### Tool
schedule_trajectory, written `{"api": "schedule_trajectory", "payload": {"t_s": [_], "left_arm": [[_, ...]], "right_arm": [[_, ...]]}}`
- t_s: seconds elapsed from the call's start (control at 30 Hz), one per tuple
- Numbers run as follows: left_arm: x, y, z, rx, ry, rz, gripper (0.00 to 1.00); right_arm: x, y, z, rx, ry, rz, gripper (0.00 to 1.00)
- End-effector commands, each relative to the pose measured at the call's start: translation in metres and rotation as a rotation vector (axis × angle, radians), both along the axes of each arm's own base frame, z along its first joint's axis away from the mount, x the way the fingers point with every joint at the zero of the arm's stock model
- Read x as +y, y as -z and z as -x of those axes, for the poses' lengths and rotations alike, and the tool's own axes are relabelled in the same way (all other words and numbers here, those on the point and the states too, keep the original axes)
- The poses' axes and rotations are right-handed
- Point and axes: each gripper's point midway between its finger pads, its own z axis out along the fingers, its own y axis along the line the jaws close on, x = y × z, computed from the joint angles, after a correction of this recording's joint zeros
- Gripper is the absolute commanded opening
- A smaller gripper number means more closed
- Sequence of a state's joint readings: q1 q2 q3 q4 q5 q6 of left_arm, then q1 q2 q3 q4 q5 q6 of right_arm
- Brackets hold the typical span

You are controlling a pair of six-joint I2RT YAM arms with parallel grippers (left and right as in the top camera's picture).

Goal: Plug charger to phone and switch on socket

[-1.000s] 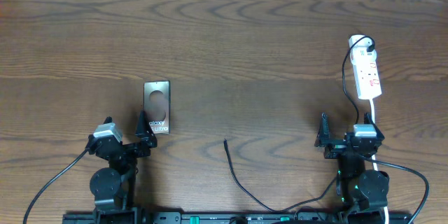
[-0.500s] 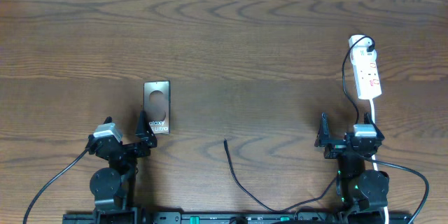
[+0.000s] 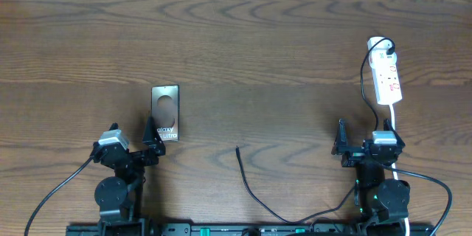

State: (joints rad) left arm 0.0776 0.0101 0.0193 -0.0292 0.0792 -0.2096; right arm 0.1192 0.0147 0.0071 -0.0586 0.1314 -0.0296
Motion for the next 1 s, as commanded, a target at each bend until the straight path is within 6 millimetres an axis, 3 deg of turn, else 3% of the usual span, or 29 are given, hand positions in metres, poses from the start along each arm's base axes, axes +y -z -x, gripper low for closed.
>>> {"api": "schedule_trajectory", "payload": {"t_s": [0.0, 0.53, 0.7, 0.8, 0.97], "left_arm": [[-0.001, 0.015, 0.001, 0.045, 0.009, 0.006, 0.9], [-0.001, 0.014, 0.001, 0.042, 0.01, 0.006, 0.9], [-0.01, 0.012, 0.0, 0.035, 0.065, -0.044, 0.9], [-0.01, 0.001, 0.001, 0.014, 0.065, -0.049, 0.9], [-0.011, -0.036, 0.005, -0.032, 0.077, -0.129, 0.9]], "right_arm": [[-0.005, -0.001, 0.0, -0.007, 0.026, -0.014, 0.99], [-0.005, -0.001, 0.0, -0.007, 0.026, -0.014, 0.99], [-0.005, -0.001, 0.0, -0.007, 0.026, -0.014, 0.99], [-0.005, -0.001, 0.0, -0.007, 0.026, -0.014, 0.99], [-0.005, -0.001, 0.0, -0.007, 0.026, -0.014, 0.99]]}}
